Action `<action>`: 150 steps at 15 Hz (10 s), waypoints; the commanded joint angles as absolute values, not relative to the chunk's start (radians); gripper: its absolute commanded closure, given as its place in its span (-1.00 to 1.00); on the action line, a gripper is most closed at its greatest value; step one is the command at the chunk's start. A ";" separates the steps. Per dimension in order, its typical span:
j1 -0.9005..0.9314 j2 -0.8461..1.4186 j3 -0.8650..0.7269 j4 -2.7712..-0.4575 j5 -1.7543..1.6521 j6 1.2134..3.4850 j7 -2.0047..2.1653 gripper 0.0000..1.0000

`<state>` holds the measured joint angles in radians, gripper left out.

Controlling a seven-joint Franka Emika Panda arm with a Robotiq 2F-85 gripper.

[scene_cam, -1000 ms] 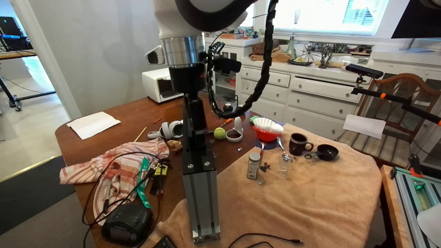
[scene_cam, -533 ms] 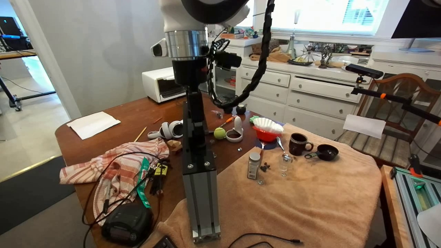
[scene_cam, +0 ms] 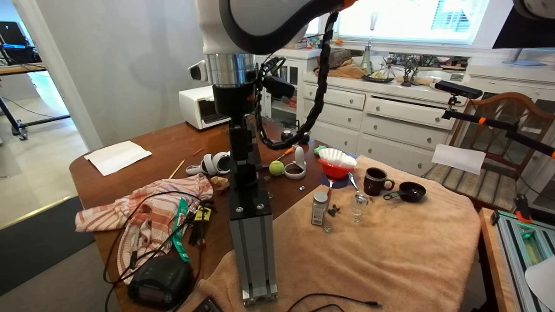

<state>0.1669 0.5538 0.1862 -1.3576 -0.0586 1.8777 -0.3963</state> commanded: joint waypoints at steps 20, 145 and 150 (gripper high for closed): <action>0.124 0.504 0.186 -1.463 -0.072 1.947 -0.566 -1.00; -0.079 1.023 -0.194 -0.892 -0.066 2.181 0.258 0.57; -0.050 1.039 -0.231 -0.874 -0.098 2.051 0.254 0.57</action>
<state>-0.0701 1.0308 -0.2146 -0.8892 -0.0764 2.1012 0.2412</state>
